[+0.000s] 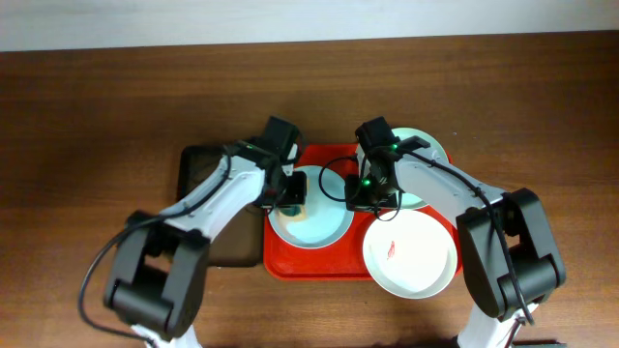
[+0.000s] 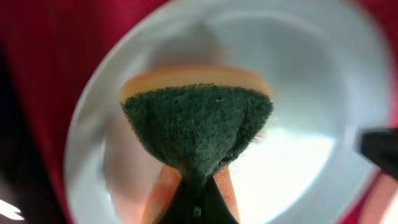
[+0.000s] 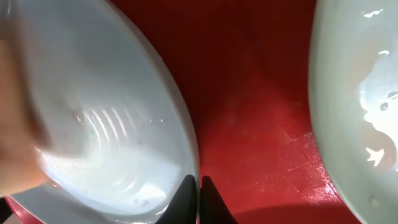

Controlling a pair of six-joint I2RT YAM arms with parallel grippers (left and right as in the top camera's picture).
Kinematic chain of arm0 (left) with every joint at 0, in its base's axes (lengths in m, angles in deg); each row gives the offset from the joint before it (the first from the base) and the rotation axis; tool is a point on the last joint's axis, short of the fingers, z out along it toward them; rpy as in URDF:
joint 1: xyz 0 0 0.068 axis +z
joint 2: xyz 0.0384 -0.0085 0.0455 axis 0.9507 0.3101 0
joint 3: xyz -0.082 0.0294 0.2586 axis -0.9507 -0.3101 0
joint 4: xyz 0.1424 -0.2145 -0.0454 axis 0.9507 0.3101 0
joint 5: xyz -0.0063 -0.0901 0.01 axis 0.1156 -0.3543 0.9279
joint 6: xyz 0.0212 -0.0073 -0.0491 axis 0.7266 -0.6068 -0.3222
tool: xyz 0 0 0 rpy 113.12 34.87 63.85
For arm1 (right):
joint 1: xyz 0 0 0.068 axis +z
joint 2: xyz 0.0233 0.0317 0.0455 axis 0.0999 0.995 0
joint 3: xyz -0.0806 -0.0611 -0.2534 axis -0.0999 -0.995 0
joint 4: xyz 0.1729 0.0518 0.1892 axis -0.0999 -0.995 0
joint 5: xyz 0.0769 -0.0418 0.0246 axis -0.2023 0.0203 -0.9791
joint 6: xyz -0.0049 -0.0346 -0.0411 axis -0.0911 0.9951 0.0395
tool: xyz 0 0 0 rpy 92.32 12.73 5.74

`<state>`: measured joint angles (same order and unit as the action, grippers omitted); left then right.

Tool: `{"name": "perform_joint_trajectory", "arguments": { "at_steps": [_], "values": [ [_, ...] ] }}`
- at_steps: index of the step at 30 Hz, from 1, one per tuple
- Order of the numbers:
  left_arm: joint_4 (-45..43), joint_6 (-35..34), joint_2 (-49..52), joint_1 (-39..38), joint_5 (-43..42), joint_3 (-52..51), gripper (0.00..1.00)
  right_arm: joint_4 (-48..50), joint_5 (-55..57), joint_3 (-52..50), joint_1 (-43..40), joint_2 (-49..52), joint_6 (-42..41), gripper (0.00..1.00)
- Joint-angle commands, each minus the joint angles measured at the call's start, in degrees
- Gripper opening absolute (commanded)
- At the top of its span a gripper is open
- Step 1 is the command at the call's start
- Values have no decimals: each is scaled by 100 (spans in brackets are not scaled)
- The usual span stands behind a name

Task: Clean dirty plates on tray and stack at the side
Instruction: 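Scrub the left plate's surface with the sponge in the left gripper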

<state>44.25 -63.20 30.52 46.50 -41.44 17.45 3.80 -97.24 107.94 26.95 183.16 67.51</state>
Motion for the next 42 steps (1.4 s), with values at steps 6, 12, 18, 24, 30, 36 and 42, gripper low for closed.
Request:
{"name": "perform_joint_trajectory", "arguments": {
  "at_steps": [6,12,18,24,30,36,42],
  "values": [
    [-57,492,568,90,-2339,376,0,17,-79,-31,63,52,68,4],
    [721,435,343,138,-127,1049,0,17,-79,-31,63,52,68,4],
    [535,-295,374,-240,1521,452,0,26,-76,-31,63,52,68,4],
    [199,129,374,-391,-485,269,0,33,-79,-31,63,52,66,4],
    [780,208,-94,-46,280,1023,0,37,-79,-31,63,52,63,4],
    [745,184,46,-44,793,667,0,37,-79,-31,63,52,66,4],
    [498,142,623,-44,647,310,0,61,-76,-31,63,52,66,5]
  ]
}}
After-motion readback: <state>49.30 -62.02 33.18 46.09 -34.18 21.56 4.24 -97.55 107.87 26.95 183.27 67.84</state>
